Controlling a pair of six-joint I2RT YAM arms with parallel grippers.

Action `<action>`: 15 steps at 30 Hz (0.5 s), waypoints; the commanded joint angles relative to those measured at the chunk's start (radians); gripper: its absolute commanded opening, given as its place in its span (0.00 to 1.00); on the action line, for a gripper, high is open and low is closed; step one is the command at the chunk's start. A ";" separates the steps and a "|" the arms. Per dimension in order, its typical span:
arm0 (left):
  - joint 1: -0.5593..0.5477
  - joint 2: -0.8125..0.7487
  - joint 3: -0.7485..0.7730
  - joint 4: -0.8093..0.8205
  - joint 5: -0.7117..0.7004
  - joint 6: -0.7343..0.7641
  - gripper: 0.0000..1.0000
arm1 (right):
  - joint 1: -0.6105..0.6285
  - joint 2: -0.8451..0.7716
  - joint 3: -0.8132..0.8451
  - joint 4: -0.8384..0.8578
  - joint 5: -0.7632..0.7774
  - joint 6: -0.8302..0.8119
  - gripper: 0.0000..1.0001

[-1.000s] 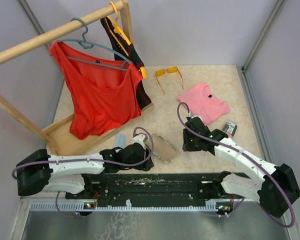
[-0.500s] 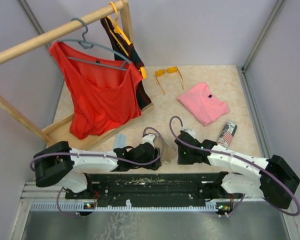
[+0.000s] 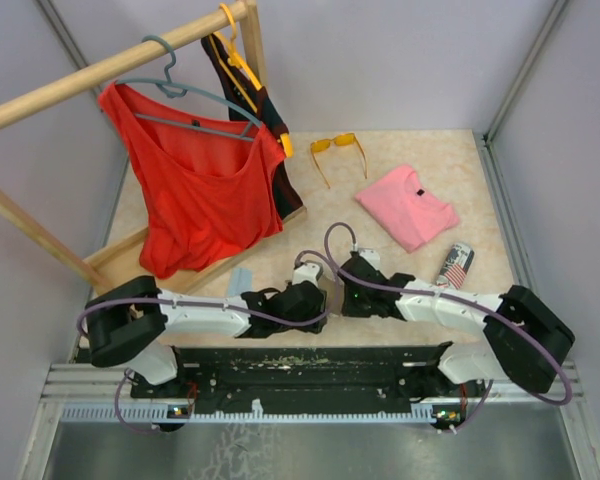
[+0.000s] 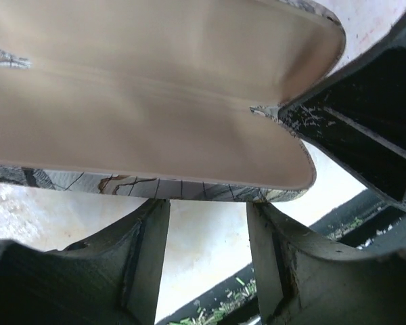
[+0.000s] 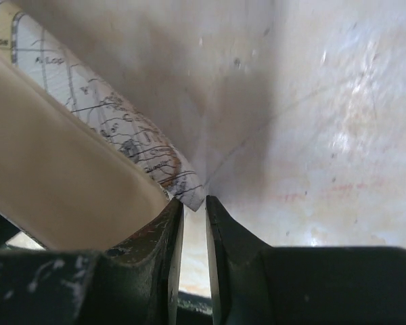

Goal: Organize the sunglasses
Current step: Move the sunglasses case at the center of the board.

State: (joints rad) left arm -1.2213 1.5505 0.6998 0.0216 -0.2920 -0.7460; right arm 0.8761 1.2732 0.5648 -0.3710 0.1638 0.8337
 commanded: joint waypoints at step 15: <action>0.129 0.129 0.111 0.018 -0.048 0.144 0.55 | -0.169 0.146 0.129 0.206 -0.019 -0.251 0.21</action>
State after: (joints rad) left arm -1.1202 1.6436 0.7841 0.0425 -0.3408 -0.6502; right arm 0.7288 1.3911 0.6254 -0.2146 0.1432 0.6537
